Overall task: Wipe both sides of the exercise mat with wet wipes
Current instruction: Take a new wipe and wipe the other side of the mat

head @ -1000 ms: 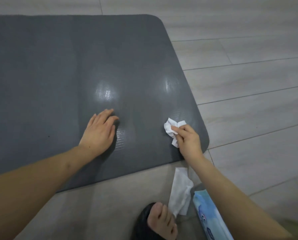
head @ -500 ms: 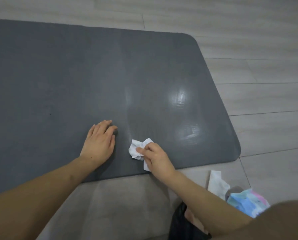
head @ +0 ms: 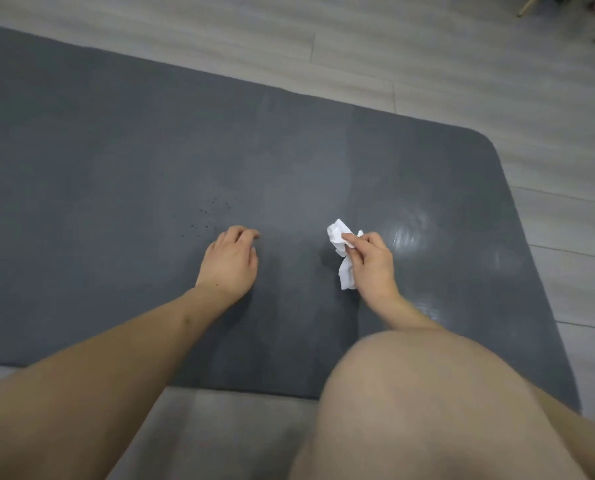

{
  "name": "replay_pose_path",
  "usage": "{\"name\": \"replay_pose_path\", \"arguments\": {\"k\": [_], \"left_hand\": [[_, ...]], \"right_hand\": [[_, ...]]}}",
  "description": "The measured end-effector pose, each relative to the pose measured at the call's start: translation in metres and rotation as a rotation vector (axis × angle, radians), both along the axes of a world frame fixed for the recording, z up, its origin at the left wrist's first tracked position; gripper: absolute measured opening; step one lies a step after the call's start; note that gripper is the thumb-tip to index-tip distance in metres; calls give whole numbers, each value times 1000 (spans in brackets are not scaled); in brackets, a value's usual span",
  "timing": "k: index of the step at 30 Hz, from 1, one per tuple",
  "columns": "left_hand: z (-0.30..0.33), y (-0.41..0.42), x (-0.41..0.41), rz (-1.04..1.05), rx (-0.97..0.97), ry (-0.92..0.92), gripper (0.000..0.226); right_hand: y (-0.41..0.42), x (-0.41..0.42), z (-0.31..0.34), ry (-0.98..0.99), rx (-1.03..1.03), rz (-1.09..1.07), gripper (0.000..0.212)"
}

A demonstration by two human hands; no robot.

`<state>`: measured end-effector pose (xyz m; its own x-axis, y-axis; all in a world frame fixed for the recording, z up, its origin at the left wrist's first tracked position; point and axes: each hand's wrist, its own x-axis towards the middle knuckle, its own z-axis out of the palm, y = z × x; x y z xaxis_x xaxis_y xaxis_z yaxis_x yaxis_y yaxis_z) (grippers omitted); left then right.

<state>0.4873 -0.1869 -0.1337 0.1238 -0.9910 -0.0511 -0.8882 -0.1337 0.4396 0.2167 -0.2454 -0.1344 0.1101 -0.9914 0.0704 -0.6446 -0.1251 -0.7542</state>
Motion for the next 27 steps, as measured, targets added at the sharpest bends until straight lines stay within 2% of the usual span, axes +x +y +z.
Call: {"name": "replay_pose_path", "arguments": {"k": [9, 13, 21, 27], "left_hand": [[64, -68, 66, 17, 44, 100, 38], [77, -95, 78, 8, 65, 118, 38], [44, -181, 111, -48, 173, 57, 38], [8, -272, 131, -127, 208, 8, 40]], "right_hand": [[-61, 65, 60, -90, 72, -86, 29], [-89, 81, 65, -90, 109, -104, 27], [-171, 105, 28, -115, 143, -195, 28], [-263, 127, 1, -135, 123, -298, 27]]}}
